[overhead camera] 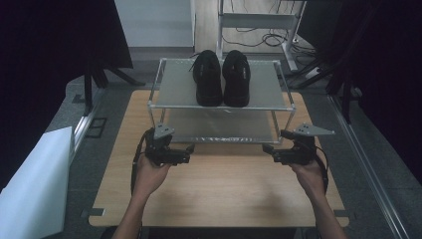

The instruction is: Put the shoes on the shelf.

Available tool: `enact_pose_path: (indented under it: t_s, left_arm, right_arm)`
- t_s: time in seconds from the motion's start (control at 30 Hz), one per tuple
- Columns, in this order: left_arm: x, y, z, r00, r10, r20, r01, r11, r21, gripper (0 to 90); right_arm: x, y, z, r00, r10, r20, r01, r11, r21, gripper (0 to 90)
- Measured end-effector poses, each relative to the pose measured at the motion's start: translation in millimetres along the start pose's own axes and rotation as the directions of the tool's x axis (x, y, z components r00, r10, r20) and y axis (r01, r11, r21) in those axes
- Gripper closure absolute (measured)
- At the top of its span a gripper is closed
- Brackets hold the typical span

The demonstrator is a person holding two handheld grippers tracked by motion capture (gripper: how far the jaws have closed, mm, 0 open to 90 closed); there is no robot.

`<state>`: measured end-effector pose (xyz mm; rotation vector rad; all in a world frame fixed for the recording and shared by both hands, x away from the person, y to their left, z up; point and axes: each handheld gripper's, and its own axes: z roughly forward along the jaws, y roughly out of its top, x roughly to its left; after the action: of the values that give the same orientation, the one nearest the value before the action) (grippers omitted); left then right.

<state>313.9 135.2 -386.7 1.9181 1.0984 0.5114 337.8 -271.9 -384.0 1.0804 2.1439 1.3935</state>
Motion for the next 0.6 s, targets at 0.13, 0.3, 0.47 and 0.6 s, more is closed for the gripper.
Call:
enact_pose_path:
  t_s: [0.13, 0.3, 0.47, 0.6]
  left_arm:
    - [1.6, -17.8, -2.7, 0.9996, -0.013, 0.024, 0.013, 0.9999, -0.011, 0.0]
    - [-1.8, -41.7, -1.7, 0.9993, -0.007, 0.038, 0.008, 0.9995, -0.030, 0.0]
    - [-7.0, -64.0, 10.6, 0.9993, 0.011, 0.036, -0.011, 0.9999, 0.001, 0.0]
    - [-11.7, -75.5, 17.0, 0.9993, 0.022, 0.030, -0.022, 0.9997, 0.009, 0.0]
  right_arm:
    - [0.7, -18.5, -0.4, 0.9998, 0.019, -0.004, -0.019, 1.000, 0.025, 3.7]
    - [2.6, -44.2, 3.1, 0.9998, 0.017, -0.003, -0.017, 0.998, 0.053, 1.0]
    - [8.4, -62.8, 6.4, 0.9998, -0.004, -0.018, 0.006, 0.998, 0.066, 0.0]
    - [11.8, -76.4, 11.0, 0.9995, -0.015, -0.027, 0.017, 0.996, 0.092, 0.0]
